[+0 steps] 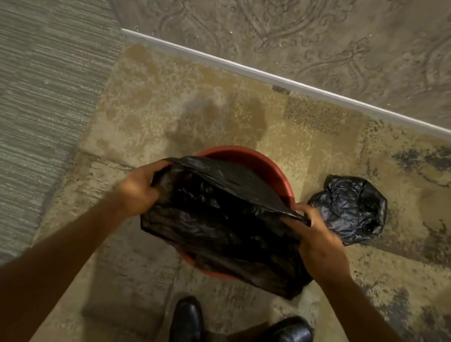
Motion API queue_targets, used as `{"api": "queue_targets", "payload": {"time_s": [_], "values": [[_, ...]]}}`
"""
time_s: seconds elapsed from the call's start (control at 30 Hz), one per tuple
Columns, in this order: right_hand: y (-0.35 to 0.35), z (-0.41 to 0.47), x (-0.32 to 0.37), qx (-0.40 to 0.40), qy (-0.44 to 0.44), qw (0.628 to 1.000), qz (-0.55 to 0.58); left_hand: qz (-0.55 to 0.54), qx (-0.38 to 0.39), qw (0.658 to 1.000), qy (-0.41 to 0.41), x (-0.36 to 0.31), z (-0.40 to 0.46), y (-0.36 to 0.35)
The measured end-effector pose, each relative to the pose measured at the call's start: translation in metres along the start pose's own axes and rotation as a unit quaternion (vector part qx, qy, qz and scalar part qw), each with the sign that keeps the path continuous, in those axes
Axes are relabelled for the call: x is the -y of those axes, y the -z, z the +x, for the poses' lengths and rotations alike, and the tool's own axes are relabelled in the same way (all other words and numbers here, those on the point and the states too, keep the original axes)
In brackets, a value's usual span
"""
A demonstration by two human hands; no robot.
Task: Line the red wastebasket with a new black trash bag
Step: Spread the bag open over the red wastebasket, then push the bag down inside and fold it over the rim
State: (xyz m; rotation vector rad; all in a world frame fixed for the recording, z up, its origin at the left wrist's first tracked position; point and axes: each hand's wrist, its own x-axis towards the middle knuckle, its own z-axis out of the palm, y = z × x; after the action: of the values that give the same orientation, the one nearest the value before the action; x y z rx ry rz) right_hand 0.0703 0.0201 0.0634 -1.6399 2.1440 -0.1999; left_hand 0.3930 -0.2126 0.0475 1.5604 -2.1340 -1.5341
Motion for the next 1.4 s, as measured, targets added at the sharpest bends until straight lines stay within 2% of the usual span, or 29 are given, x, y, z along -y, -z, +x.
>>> {"api": "queue_targets", "payload": {"time_s": [0.1, 0.17, 0.23, 0.3, 0.37, 0.43, 0.6, 0.7, 0.77, 0.83, 0.93, 1.0, 1.1, 1.27, 1.33, 1.4], "values": [[-0.015, 0.032, -0.012, 0.04, -0.068, 0.997, -0.004, 0.021, 0.042, 0.999, 0.019, -0.003, 0.038, 0.0], [-0.023, 0.047, -0.014, 0.051, -0.069, 0.996, -0.011, 0.039, 0.05, 0.997, 0.033, -0.001, 0.053, -0.003], [-0.023, 0.064, -0.02, 0.056, -0.076, 0.995, 0.018, 0.077, 0.049, 0.994, 0.054, -0.001, 0.067, -0.01], [-0.018, 0.08, -0.024, 0.081, -0.136, 0.986, 0.058, 0.096, 0.062, 0.992, 0.06, -0.003, 0.074, -0.016], [-0.01, 0.097, -0.022, 0.114, -0.184, 0.974, 0.072, 0.092, 0.077, 0.991, 0.055, -0.004, 0.081, -0.021], [-0.008, 0.114, -0.014, 0.134, -0.191, 0.968, 0.096, 0.091, 0.083, 0.99, 0.07, 0.003, 0.09, -0.022], [-0.023, 0.137, -0.022, 0.19, -0.225, 0.946, 0.136, 0.044, 0.117, 0.98, 0.152, 0.022, 0.101, -0.024], [-0.027, 0.131, -0.033, 0.177, -0.266, 0.909, 0.268, -0.008, 0.102, 0.98, 0.17, 0.031, 0.081, -0.026], [-0.028, 0.12, -0.038, 0.126, -0.285, 0.876, 0.368, -0.02, 0.094, 0.986, 0.133, 0.035, 0.06, -0.026], [-0.029, 0.105, -0.043, 0.067, -0.319, 0.816, 0.476, -0.075, 0.063, 0.992, 0.085, 0.039, 0.038, -0.03], [-0.039, 0.076, -0.052, -0.003, -0.354, 0.726, 0.589, -0.11, -0.034, 0.992, 0.052, 0.048, 0.006, -0.04], [-0.048, 0.056, -0.054, -0.028, -0.355, 0.706, 0.612, -0.129, -0.072, 0.988, 0.055, 0.056, -0.014, -0.052], [-0.058, 0.025, -0.051, -0.029, -0.385, 0.69, 0.612, -0.196, -0.102, 0.969, 0.114, 0.065, -0.039, -0.073], [-0.072, -0.013, -0.027, -0.024, -0.418, 0.699, 0.579, -0.292, -0.117, 0.93, 0.191, 0.067, -0.071, -0.096], [-0.08, -0.023, -0.018, -0.025, -0.451, 0.67, 0.589, -0.326, -0.126, 0.91, 0.222, 0.062, -0.078, -0.106], [-0.086, -0.033, -0.011, -0.021, -0.477, 0.612, 0.631, -0.331, -0.132, 0.897, 0.262, 0.058, -0.084, -0.116]]}}
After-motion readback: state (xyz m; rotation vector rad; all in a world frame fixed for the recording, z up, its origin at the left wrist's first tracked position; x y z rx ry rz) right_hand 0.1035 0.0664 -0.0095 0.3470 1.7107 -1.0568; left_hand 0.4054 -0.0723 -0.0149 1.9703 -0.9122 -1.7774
